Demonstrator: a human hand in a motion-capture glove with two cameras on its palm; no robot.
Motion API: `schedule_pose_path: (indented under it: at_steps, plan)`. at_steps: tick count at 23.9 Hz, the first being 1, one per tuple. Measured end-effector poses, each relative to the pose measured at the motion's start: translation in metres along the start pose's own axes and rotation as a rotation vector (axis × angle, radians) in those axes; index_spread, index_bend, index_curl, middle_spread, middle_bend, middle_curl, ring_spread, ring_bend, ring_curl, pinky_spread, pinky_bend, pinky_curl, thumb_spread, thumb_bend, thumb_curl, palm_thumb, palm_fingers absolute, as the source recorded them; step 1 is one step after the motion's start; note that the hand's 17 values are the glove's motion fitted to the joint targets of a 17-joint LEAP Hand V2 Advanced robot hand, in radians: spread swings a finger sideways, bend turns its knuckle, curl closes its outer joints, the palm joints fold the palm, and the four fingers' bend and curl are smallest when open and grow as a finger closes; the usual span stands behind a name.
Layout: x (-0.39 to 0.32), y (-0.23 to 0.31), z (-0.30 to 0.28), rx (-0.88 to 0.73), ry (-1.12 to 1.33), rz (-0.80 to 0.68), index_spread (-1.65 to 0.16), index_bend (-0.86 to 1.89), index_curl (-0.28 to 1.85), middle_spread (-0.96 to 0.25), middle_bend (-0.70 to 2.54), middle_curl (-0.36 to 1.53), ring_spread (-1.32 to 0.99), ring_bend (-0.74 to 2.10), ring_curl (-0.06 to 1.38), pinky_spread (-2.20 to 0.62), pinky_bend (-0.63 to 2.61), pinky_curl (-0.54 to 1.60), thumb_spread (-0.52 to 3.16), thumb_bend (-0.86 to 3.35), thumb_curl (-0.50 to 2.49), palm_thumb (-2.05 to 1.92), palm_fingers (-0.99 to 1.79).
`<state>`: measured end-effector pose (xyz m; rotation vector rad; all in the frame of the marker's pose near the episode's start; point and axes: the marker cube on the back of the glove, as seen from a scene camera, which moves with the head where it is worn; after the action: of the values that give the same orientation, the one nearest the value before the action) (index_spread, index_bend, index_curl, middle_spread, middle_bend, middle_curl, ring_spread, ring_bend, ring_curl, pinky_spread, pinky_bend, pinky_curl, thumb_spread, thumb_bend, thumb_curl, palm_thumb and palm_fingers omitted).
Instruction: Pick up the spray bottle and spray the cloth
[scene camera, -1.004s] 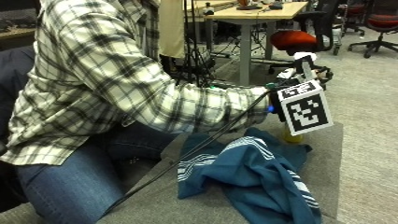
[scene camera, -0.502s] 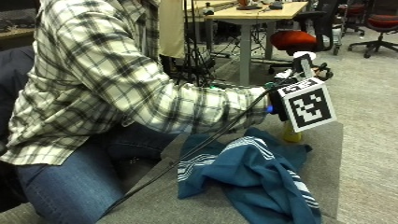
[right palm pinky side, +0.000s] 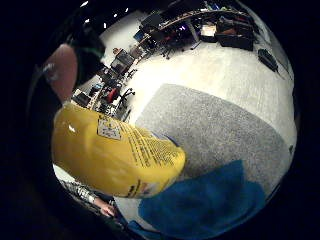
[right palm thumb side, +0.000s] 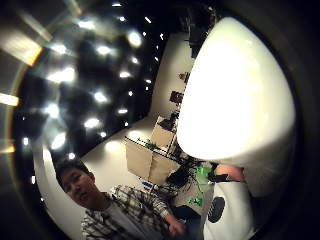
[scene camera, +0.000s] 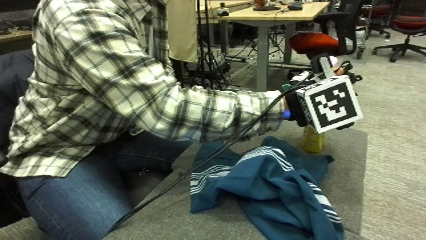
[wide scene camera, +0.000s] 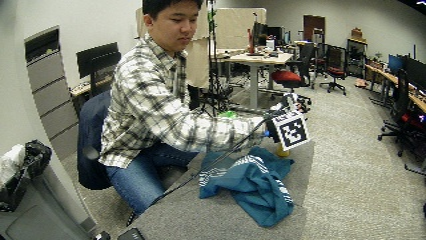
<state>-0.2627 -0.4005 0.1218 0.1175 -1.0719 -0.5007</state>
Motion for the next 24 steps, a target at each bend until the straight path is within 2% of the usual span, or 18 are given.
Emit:
schedule_pose_path:
  at_steps: [6, 10, 18, 24]
  plan:
    - [-0.001, 0.002, -0.006, -0.038, 0.086, 0.023, -0.35, 0.05, 0.34, -0.12, 0.2, 0.44, -0.07, 0.41, 0.44, 0.14, 0.43, 0.38, 0.68, -0.06, 0.69, 0.91, 0.27]
    - [-0.004, 0.012, -0.02, -0.108, 0.202, 0.047, -0.36, 0.1, 0.31, -0.11, 0.17, 0.41, -0.02, 0.35, 0.41, 0.17, 0.42, 0.35, 0.74, -0.07, 0.65, 0.83, 0.12]
    - [-0.026, 0.053, -0.066, -0.148, 0.488, 0.095, -0.39, 0.14, 0.27, -0.1, 0.17, 0.37, 0.05, 0.31, 0.35, 0.21, 0.45, 0.33, 0.85, -0.1, 0.55, 0.55, -0.01]
    - [-0.083, 0.139, -0.136, -0.168, 0.77, 0.22, -0.39, 0.19, 0.3, -0.12, 0.18, 0.35, 0.06, 0.28, 0.33, 0.22, 0.42, 0.3, 0.93, -0.09, 0.48, 0.34, 0.03]
